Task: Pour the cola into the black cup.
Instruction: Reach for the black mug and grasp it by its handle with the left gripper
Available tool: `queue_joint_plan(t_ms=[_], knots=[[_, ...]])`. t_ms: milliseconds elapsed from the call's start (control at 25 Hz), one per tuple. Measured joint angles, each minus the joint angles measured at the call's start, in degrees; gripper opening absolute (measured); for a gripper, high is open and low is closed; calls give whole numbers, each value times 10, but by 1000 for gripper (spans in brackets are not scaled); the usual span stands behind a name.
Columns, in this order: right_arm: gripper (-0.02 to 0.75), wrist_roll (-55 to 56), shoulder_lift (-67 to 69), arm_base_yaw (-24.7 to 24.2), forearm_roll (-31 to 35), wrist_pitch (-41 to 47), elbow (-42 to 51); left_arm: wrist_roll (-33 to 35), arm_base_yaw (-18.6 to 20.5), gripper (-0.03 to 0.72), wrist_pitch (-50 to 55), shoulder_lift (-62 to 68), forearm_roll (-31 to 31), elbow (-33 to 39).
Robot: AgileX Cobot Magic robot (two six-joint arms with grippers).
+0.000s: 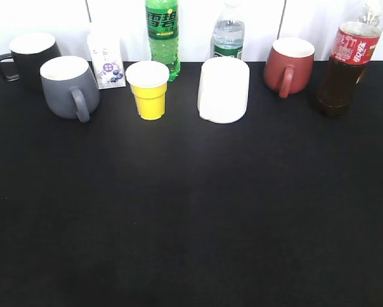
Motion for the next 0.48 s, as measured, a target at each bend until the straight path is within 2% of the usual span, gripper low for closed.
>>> queue_joint_plan(t_ms=[280,320,400,480], knots=[[565,0,0,0,0,0,0,0,0,585,-9,0,0,-4],[565,0,0,0,0,0,0,0,0,584,-53,0,-1,-12],[565,0,0,0,0,0,0,0,0,568,-217,6,14,-4],[565,0,0,0,0,0,0,0,0,556,-358,64,47,34]])
